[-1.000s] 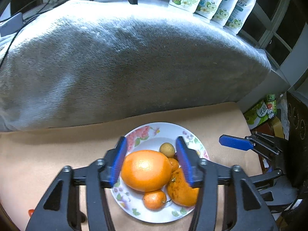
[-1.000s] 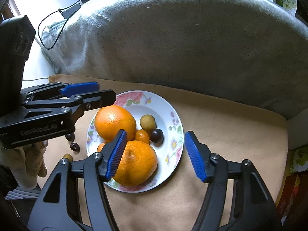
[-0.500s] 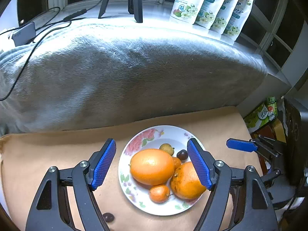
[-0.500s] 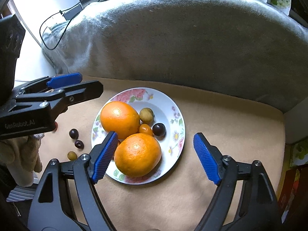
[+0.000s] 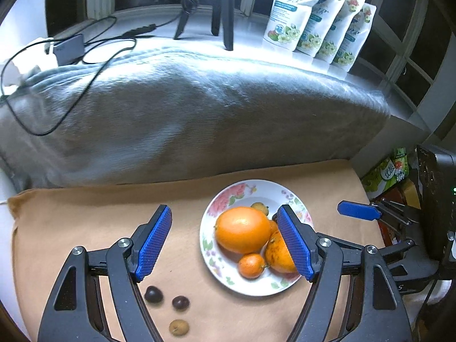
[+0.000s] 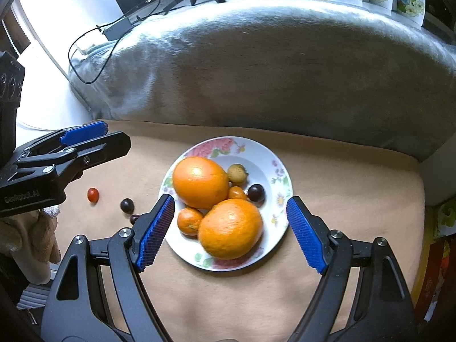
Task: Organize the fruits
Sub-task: 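Move both tools back toward the red tomato and remaining dark plums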
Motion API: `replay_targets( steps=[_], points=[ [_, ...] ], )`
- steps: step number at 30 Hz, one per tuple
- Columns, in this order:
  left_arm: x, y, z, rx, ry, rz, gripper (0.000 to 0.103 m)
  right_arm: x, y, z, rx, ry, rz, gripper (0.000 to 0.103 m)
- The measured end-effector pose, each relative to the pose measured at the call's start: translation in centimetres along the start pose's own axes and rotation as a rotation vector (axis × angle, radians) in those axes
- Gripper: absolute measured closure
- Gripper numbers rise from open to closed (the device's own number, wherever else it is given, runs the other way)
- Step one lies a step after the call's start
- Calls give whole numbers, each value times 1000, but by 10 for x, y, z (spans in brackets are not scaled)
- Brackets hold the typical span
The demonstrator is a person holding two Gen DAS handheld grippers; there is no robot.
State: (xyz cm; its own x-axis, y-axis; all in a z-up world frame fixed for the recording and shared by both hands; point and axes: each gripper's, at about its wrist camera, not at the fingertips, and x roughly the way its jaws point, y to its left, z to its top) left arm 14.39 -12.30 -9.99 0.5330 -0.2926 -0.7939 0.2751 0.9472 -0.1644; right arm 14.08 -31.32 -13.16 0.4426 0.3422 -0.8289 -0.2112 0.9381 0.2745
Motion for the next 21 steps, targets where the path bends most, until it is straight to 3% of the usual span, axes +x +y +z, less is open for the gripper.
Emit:
replay_targets(
  steps=[15,21],
  points=[
    [-43,69,-39,-110,-17,95,26,-3,57,-5,-74,-70,91,20],
    [-60,105,-61,-194,-18,160,27,9,80,-4,-124,-28,116,20]
  ],
)
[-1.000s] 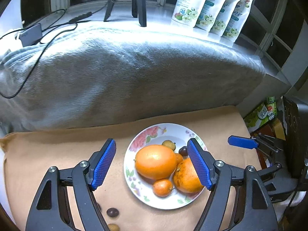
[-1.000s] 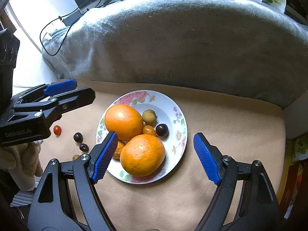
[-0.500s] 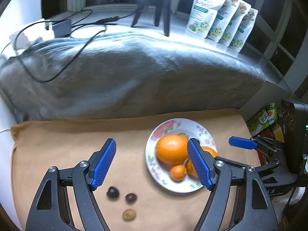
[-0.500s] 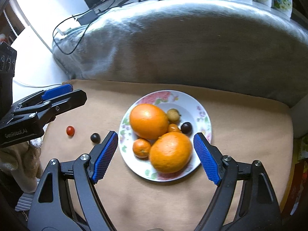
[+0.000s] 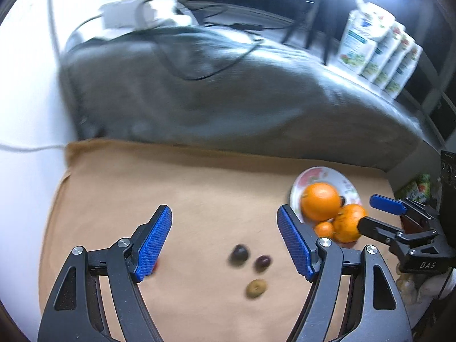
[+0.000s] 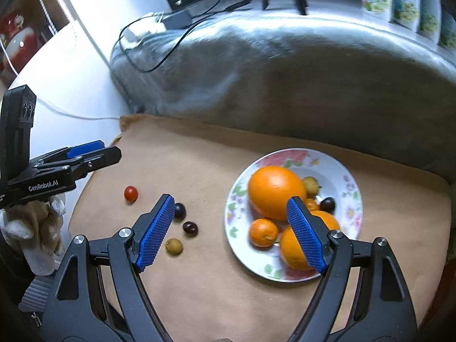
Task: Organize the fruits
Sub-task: 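Move both tools back toward the red tomato and remaining dark plums, then close the left tool on the red tomato while the right tool closes on a dark plum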
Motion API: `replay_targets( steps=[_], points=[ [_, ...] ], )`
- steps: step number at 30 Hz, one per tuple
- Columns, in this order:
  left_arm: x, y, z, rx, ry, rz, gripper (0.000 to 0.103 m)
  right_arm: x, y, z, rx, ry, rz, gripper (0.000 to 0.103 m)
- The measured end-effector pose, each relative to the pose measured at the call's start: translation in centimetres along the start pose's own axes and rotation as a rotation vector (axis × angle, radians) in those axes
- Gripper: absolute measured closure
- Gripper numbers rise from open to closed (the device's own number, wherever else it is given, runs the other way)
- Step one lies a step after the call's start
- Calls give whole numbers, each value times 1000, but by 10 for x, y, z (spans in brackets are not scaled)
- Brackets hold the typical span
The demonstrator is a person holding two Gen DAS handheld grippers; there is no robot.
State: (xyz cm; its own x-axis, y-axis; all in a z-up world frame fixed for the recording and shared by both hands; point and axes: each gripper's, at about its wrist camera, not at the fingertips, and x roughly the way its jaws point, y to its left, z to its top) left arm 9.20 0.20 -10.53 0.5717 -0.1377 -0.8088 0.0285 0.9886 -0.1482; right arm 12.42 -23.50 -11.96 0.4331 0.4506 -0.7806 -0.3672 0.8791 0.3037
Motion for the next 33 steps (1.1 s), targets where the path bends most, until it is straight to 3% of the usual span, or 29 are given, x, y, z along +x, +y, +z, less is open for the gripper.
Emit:
replay_targets(
  steps=[9,16,17,19,33],
  points=[
    [-3,53,-29,-105,34,66,27,37,38,-3,-108,92,43,20],
    [11,84,-55,-181,93,72,29,68,65,-11,-200,175,47,28],
    [14,87,-57,-187,101,71,31,73,67,-12,-208,188,47,35],
    [19,91,-62,-194,115,69,34,81,70,-16,-224,218,48,42],
    [58,101,-73,-172,194,53,43,118,72,-28,-272,311,8,54]
  ],
)
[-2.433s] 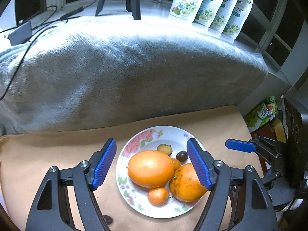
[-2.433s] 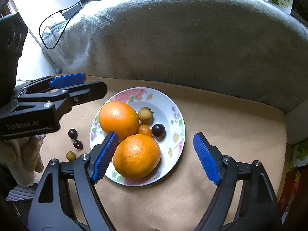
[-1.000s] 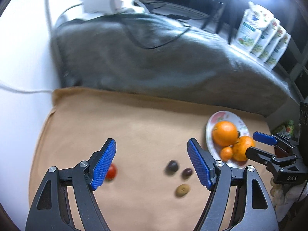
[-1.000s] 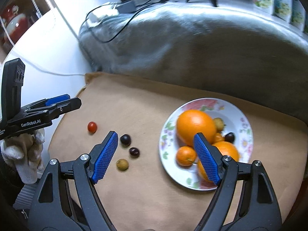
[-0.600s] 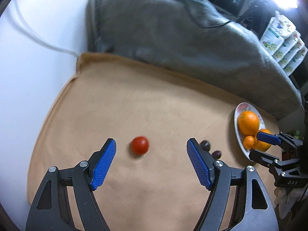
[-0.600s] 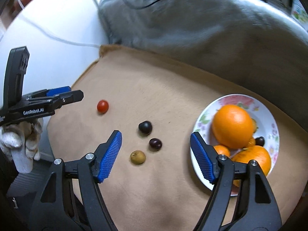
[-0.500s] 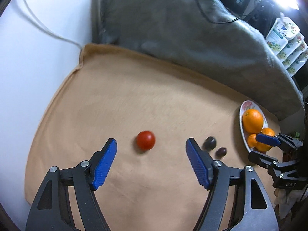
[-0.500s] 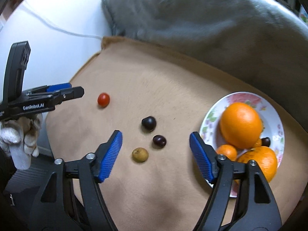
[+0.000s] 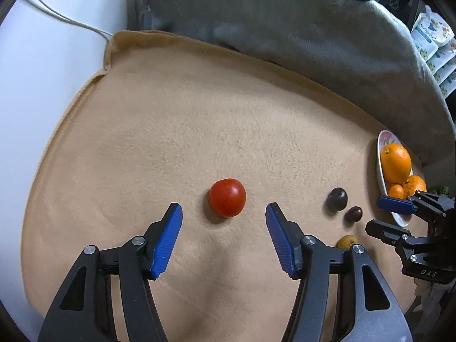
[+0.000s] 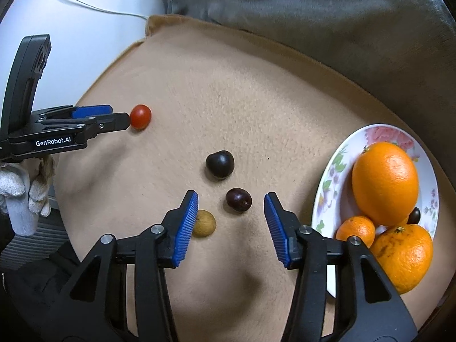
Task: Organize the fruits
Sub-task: 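Close the left tool on the red tomato while the right tool closes on a dark plum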
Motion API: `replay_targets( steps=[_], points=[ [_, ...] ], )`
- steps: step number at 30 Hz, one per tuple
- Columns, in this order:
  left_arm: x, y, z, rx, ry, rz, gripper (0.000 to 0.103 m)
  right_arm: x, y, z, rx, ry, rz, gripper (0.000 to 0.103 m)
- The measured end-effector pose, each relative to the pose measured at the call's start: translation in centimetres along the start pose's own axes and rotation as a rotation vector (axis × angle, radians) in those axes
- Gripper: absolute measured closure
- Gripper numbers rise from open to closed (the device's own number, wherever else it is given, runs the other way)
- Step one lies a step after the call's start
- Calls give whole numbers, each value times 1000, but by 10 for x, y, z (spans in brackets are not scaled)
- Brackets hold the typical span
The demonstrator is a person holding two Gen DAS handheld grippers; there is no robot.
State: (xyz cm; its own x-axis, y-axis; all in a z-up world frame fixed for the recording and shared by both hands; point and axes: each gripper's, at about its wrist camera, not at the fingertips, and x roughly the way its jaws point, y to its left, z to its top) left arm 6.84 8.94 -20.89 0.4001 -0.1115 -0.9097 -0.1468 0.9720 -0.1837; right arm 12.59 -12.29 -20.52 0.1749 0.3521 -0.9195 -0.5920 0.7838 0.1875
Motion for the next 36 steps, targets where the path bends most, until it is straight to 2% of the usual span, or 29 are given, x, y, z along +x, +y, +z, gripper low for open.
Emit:
replay_targets(
  steps=[2,12,15,22,29,33,36],
  points=[
    [4,1,0,5,7,2,43,3,1,1,1,7,3,57],
    [15,3,5,10,22,-3,43,18,4,6,-2,35,-13,58],
    [18,5,7,13,27,-5,43,23,2,8,1,49,-21,65],
    [24,6,13,15,34,-7,48,36,1,13,11,75,-34,66],
    [31,6,22,21,39,1,59,41,2,13,6,86,-36,71],
    [33,4,24,30,39,1,72,44,5,15,5,87,-36,78],
    [33,1,26,35,39,5,73,44,6,16,2,84,-35,79]
  ],
)
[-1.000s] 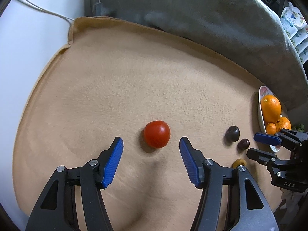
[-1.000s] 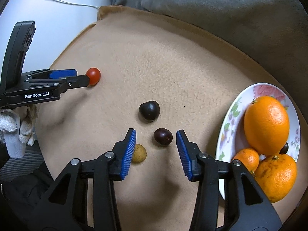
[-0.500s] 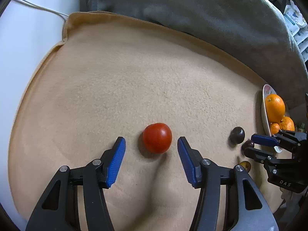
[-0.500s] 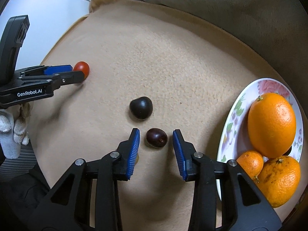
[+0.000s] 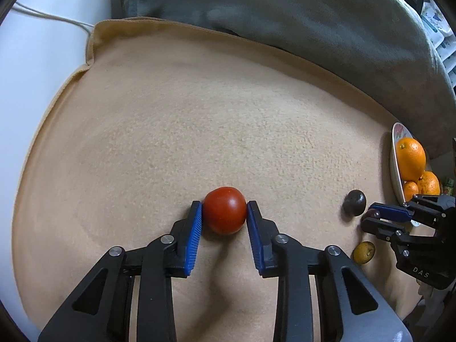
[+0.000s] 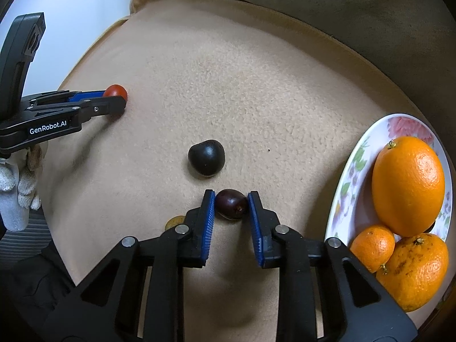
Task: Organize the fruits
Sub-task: 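Close the left tool on the red tomato while the right tool closes on a dark plum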
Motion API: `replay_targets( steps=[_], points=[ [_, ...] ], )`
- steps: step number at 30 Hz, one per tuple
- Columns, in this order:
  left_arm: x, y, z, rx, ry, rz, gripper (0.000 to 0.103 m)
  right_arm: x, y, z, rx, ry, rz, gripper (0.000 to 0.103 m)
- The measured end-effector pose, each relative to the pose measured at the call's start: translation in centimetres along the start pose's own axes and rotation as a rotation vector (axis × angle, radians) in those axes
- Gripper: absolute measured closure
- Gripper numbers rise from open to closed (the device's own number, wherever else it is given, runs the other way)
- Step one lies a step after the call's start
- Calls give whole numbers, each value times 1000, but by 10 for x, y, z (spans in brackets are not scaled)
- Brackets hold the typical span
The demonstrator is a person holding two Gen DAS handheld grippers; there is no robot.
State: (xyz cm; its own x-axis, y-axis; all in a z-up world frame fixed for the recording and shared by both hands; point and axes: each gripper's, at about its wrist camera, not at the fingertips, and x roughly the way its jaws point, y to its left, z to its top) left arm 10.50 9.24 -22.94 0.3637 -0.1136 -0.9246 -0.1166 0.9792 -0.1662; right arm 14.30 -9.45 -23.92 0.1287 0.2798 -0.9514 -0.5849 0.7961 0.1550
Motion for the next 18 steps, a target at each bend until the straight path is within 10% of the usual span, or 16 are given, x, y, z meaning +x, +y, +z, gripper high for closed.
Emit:
replay_targets(
  steps=[18],
  points=[
    [-32,-21,-10,25,-47,-23,73,-43,-13,-13,29,-81,5,79]
  ],
)
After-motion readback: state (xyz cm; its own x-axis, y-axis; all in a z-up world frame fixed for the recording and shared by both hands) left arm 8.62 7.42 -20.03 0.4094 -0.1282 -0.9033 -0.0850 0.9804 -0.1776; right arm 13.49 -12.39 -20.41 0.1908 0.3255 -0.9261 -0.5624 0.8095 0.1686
